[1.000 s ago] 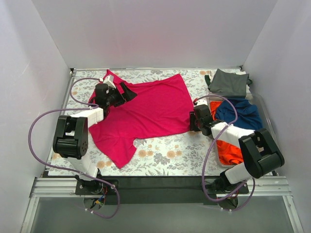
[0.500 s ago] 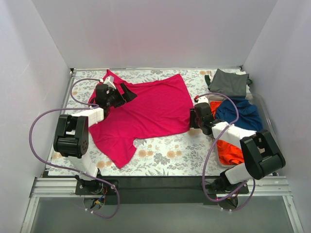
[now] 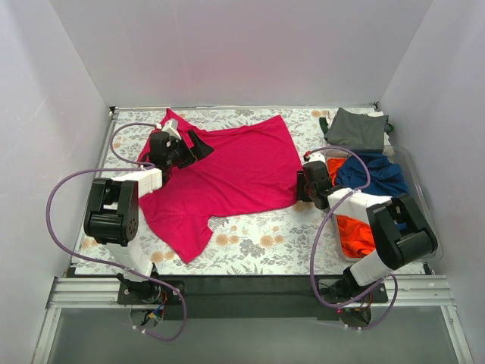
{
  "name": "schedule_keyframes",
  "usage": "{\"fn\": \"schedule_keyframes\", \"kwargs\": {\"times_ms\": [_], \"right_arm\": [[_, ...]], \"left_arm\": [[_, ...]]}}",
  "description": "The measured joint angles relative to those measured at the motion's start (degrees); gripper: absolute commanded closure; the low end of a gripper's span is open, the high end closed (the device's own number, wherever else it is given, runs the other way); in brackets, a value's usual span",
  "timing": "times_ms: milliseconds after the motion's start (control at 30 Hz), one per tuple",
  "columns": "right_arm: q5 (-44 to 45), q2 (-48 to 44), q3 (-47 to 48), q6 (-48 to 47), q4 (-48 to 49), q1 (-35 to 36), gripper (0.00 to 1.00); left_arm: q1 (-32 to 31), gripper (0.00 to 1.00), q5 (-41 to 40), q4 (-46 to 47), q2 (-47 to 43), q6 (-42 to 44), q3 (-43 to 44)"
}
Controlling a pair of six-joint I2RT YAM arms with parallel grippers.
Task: Fold and stack the t-shirts
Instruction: Flatten the tshirt out
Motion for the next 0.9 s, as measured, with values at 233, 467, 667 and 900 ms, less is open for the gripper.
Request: {"fn": "schedule_keyframes", "kwargs": {"times_ms": [233, 467, 667, 900], "right_arm": [[-0.6, 1.5, 0.2, 0.1, 2.6, -0.6, 0.80], [-1.9, 3.8, 1.0, 0.5, 5.7, -1.2, 0.99], [-2.5, 2.3, 0.1, 0.4, 5.0, -1.2, 0.99], [-2.3, -8.8, -5.1, 0.8, -0.1, -0.7, 0.99]], "left_arm": [[0.0, 0.03, 0.0, 0.1, 0.1, 0.0, 0.0], [0.0, 0.03, -0.2, -0.3, 4.0, 0.2, 0.0], [0.0, 0.03, -0.3, -1.4, 5.2, 0.5, 0.0], [0.0, 0.03, -0.3, -1.4, 5.9, 0.5, 0.0]]}}
